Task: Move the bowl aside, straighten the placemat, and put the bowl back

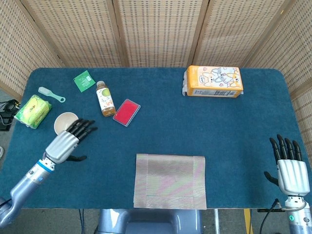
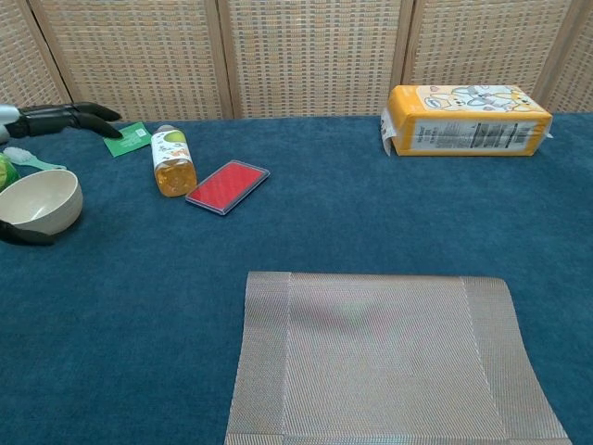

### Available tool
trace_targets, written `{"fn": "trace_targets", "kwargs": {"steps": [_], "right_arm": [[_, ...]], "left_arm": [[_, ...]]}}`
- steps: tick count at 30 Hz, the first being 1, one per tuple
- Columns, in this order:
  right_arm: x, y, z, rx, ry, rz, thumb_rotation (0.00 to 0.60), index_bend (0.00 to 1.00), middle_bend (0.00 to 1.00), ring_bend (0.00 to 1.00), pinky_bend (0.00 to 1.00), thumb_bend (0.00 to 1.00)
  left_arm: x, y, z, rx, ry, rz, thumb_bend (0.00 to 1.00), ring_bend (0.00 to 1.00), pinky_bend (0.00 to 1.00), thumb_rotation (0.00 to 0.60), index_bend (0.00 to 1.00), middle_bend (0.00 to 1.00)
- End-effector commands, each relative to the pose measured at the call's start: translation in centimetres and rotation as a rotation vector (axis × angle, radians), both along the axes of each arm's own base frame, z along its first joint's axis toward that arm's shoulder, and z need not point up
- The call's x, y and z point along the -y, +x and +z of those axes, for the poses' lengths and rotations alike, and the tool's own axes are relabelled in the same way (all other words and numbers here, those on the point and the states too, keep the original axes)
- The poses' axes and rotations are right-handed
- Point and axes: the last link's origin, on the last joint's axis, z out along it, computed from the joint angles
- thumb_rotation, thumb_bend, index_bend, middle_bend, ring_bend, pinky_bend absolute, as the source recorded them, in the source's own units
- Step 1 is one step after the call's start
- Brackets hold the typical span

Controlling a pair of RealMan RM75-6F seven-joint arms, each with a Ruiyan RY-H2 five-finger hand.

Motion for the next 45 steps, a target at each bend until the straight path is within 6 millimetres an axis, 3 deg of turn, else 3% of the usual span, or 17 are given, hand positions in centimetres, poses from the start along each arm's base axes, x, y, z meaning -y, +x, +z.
{"fn": "trace_targets", "kwargs": {"steps": [1, 8, 16, 25, 45], "right_arm": [[0.0, 0.0, 0.0, -0.001, 0.001, -0.001, 0.600, 0.00, 0.00, 0.00, 0.00, 0.00], [0.1, -0.1, 0.1, -0.001, -0.003, -0.005, 0.600, 0.00, 0.00, 0.00, 0.00, 0.00], [0.3, -0.5, 0.2, -0.003, -0.006, -0.025, 0.600, 0.00, 0.00, 0.00, 0.00, 0.00], [0.4, -0.7, 0.0, -0.010, -0.003, -0.032, 0.600, 0.00, 0.00, 0.00, 0.00, 0.00], [0.5, -0.7, -0.1, -0.011, 0.001, -0.039, 0.600, 0.00, 0.00, 0.00, 0.00, 0.00]], "left_arm": [[1.4, 2.4, -1.1, -0.026, -0.114, -0.127, 0.00, 0.00, 0.00, 0.600, 0.26, 0.00], [2.5, 5.0, -4.4, -0.083, -0.223, -0.283, 0.00, 0.00, 0.00, 0.600, 0.36, 0.00], [6.1, 6.9, -10.8, -0.126, -0.422, -0.430, 0.00, 0.00, 0.00, 0.600, 0.39, 0.00], [7.1, 7.3, -13.4, -0.125, -0.465, -0.475, 0.00, 0.00, 0.00, 0.600, 0.40, 0.00], [6.2, 8.3, -16.8, -0.135, -0.447, -0.520, 0.00, 0.00, 0.00, 0.600, 0.40, 0.00]]}}
